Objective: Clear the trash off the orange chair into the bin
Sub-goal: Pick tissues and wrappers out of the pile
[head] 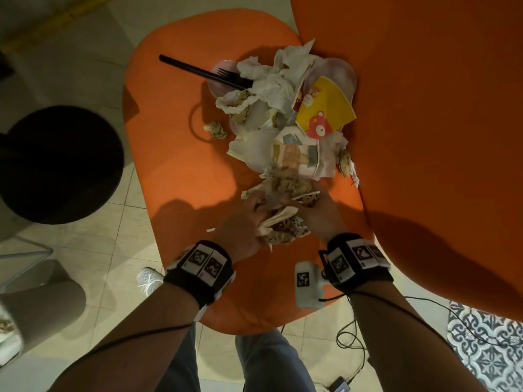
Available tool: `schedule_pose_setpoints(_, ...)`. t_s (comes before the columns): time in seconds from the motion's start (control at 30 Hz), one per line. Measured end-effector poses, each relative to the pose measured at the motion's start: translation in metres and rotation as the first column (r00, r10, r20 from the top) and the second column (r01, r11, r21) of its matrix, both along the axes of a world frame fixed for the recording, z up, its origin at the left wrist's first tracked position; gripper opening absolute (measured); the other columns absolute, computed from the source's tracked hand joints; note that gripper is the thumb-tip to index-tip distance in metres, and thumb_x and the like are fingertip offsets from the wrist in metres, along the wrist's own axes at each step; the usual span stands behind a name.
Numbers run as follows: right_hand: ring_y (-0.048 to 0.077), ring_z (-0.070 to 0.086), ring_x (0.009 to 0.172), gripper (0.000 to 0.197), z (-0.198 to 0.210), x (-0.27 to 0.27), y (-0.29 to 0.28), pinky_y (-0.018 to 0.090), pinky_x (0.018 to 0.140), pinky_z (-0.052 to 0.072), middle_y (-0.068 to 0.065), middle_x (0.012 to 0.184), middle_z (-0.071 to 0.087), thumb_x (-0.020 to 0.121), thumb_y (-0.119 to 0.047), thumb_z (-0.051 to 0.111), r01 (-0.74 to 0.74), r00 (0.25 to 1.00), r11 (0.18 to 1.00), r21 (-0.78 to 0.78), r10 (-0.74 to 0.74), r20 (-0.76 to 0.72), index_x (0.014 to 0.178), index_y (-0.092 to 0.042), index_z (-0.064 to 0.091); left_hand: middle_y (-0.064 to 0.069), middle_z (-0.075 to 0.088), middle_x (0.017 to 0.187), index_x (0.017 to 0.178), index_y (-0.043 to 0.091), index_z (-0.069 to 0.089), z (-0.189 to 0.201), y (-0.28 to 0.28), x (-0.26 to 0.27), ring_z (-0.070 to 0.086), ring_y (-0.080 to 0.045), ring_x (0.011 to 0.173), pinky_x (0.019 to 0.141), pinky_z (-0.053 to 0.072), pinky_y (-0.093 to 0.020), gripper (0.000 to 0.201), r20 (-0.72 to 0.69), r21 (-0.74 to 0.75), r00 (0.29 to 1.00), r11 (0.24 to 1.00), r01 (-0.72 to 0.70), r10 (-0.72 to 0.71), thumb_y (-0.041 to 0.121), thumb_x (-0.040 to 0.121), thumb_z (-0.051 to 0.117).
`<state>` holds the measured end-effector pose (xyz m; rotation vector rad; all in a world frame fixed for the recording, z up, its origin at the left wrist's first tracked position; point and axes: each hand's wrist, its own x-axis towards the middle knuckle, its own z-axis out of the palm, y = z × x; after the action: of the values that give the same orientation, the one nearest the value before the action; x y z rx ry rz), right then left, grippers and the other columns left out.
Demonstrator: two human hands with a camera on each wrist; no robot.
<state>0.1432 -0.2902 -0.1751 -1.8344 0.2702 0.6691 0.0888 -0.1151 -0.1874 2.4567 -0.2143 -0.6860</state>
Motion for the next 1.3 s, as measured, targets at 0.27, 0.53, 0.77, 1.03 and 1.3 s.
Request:
schedule_pose_setpoints(0.27,0.026,0.046,0.126,0.08,-0.004,0.021,0.021,0.039,0.106,0.039,0.011,0.137,0.049,0.071,-0.034,0.081,-0.382,0.906,0.891,-0.244,0.413,0.09,0.138,-0.015,0.042,-0.013,0.054,0.113,0.105,0.009,0.067,0.0,0.022,-0.015,0.059,-0.029,0.091,0.079,0.052,-0.034,0.041,0.128,-0.03,0.988,0.996,-0.088,0.091,0.035,0.073,0.071)
schedule_pose_setpoints(0.53,0.018,0.043,0.13,0.061,0.028,0.037,0.034,0.006,0.084,0.027,0.0,0.142,0.047,0.087,-0.034,0.067,-0.607,0.752,0.713,-0.352,0.658,0.037,0.14,-0.024,0.04,-0.005,0.063,0.117,0.116,0.02,0.065,0.0,0.022,-0.022,0.058,-0.031,0.104,0.085,0.051,-0.04,0.049,0.15,-0.063,0.984,0.994,-0.092,0.101,0.043,0.074,0.058)
schedule_pose_setpoints(0.77,0.021,0.043,0.128,0.063,0.029,0.027,0.033,0.003,0.075,0.028,0.005,0.137,0.046,0.087,-0.021,0.067,-0.523,0.84,0.8,-0.295,0.542,-0.019,0.142,-0.013,0.038,-0.007,0.063,0.119,0.11,0.018,0.068,0.004,0.027,-0.023,0.056,-0.031,0.11,0.092,0.049,-0.04,0.044,0.108,-0.048,0.984,0.99,-0.135,0.139,0.044,0.077,0.054)
schedule_pose_setpoints(1.03,0.017,0.044,0.121,0.083,0.017,0.017,0.04,0.027,0.093,0.038,-0.002,0.128,0.045,0.069,-0.022,0.083,-0.519,0.854,0.831,-0.2,0.514,-0.084,0.139,-0.019,0.038,-0.003,0.067,0.099,0.094,0.015,0.067,0.025,0.062,-0.039,0.062,-0.021,0.088,0.075,0.049,-0.03,0.027,-0.011,-0.113,0.824,0.818,-0.564,0.566,0.021,0.069,0.075)
schedule_pose_setpoints(1.3,0.026,0.047,0.123,0.086,0.008,0.025,0.062,0.032,0.095,0.041,0.006,0.135,0.049,0.065,-0.031,0.085,-0.661,0.729,0.646,-0.381,0.674,-0.121,0.138,-0.021,0.04,-0.003,0.051,0.135,0.11,0.017,0.066,0.022,0.073,-0.012,0.038,-0.017,0.134,0.106,0.039,-0.031,0.041,0.019,-0.045,0.976,0.975,-0.216,0.217,0.038,0.075,0.061)
